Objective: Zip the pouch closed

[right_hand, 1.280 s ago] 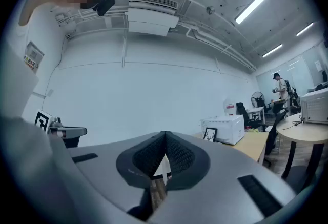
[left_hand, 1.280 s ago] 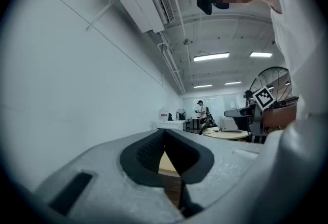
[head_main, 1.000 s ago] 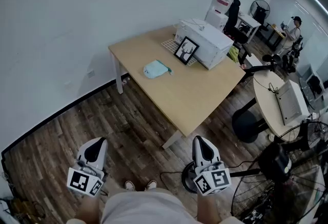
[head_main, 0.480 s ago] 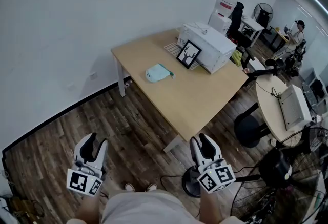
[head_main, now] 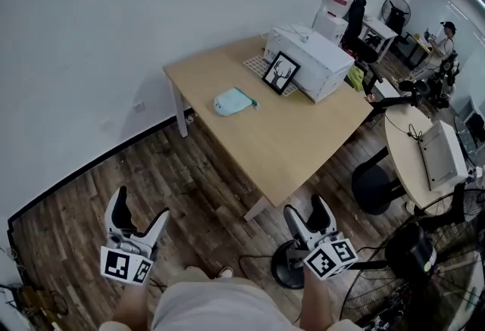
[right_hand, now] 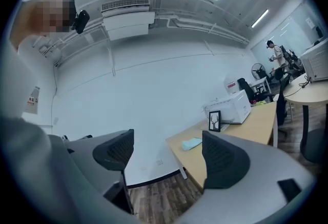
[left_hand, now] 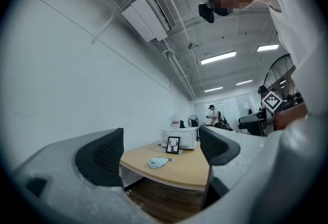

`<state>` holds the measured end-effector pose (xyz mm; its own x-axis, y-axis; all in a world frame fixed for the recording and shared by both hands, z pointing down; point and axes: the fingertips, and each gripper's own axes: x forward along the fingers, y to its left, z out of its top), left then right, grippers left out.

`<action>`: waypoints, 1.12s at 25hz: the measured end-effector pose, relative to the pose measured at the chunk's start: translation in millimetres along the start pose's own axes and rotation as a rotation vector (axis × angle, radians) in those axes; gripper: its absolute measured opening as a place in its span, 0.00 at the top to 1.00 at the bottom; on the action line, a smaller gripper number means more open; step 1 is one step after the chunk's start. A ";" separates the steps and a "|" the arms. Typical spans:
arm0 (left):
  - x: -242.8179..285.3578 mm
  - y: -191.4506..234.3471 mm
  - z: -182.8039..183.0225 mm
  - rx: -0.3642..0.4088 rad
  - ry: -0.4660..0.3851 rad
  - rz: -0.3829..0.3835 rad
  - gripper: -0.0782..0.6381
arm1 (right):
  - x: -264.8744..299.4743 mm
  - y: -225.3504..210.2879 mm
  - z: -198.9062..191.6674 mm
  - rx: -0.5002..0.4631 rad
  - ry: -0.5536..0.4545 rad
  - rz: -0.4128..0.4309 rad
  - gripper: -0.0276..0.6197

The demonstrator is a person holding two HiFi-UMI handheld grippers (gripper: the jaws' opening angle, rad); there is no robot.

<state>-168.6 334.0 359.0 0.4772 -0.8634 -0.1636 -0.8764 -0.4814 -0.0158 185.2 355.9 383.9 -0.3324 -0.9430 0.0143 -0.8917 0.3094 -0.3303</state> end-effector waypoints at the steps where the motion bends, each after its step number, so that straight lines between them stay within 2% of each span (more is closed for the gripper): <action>1: 1.5 -1.5 -4.8 -0.005 0.014 0.000 0.25 | -0.2 -4.3 -2.3 0.009 -0.002 -0.005 0.34; 5: 10.9 -8.1 -18.6 -0.013 0.073 -0.013 0.24 | 0.9 -14.0 -9.5 0.026 0.009 -0.019 0.34; 11: 56.2 -14.0 -21.4 -0.001 0.065 -0.070 0.24 | 17.1 -21.7 -8.7 0.007 0.016 -0.032 0.35; 15: 93.9 -7.9 -51.0 -0.036 0.096 -0.120 0.24 | 40.7 -32.0 -21.7 0.007 0.057 -0.064 0.35; 19: 147.0 26.4 -86.6 -0.087 0.137 -0.146 0.24 | 93.9 -43.5 -30.2 0.019 0.088 -0.105 0.36; 23: 211.4 81.9 -98.0 -0.092 0.120 -0.155 0.24 | 175.9 -48.9 -21.8 0.001 0.123 -0.125 0.36; 28: 279.7 155.0 -117.5 -0.178 0.124 -0.164 0.24 | 275.1 -43.1 -2.9 -0.023 0.163 -0.152 0.36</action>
<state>-163.3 0.2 426.7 0.6257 -0.7784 -0.0507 -0.7668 -0.6257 0.1432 131.3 83.5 404.7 -0.2373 -0.9472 0.2157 -0.9416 0.1696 -0.2909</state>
